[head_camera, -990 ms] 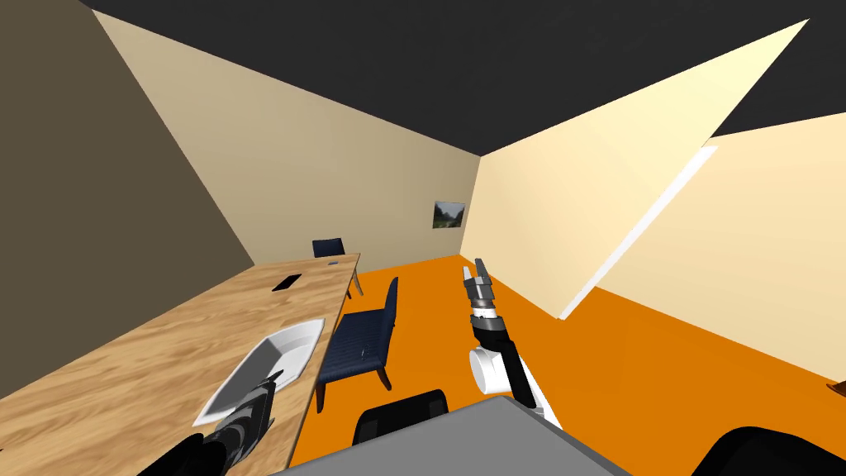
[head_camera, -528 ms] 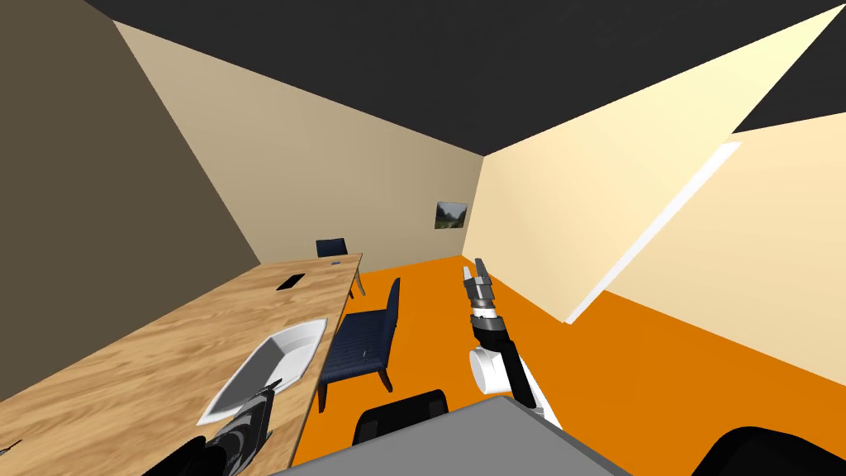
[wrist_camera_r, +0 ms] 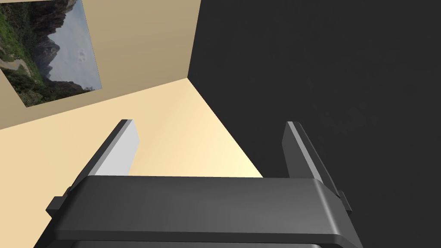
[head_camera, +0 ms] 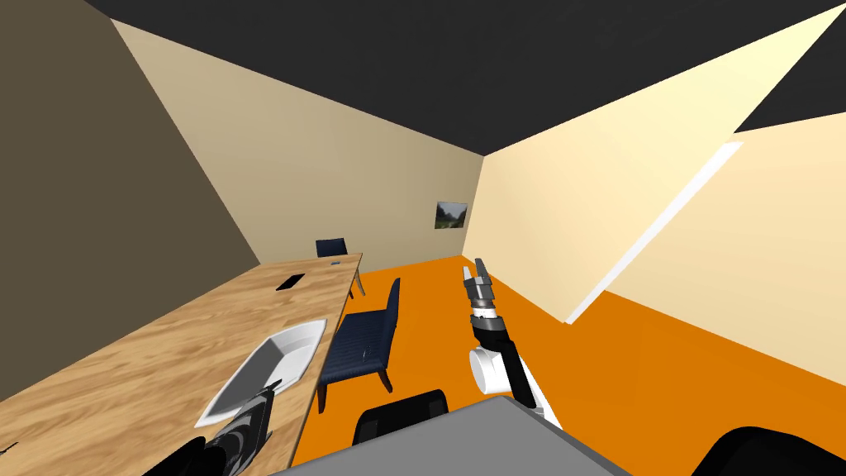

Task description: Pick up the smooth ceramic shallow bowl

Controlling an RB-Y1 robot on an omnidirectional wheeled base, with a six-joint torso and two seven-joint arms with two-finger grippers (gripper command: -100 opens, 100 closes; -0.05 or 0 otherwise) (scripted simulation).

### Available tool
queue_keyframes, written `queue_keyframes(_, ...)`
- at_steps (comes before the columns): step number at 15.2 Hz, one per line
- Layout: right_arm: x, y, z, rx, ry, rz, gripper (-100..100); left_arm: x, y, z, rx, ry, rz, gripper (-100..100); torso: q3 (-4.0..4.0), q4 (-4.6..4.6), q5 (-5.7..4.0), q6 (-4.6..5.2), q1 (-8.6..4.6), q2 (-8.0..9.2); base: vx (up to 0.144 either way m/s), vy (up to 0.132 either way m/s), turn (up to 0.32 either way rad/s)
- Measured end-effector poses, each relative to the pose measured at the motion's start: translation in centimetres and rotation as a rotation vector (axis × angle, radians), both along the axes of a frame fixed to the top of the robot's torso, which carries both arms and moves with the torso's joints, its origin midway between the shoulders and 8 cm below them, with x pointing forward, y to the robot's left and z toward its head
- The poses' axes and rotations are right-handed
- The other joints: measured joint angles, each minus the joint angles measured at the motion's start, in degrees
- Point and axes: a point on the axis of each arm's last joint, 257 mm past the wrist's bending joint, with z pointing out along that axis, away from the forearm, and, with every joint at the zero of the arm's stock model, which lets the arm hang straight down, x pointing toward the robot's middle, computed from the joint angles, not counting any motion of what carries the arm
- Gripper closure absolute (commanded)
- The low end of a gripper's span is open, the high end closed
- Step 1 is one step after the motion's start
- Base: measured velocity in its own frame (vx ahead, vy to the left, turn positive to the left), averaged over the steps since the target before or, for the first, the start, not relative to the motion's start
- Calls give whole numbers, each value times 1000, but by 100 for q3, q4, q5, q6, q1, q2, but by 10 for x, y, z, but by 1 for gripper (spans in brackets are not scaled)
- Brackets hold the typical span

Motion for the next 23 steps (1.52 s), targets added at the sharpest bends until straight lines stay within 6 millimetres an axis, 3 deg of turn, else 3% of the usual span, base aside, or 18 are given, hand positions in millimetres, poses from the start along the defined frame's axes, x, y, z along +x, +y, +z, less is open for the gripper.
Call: queue_keyframes(23, 0, 0, 0, 0, 0, 0, 0, 3, -5, -6, -11, 19, -19, -100, -3, -1, 1, -1, 4, -5, 8, 3, 18)
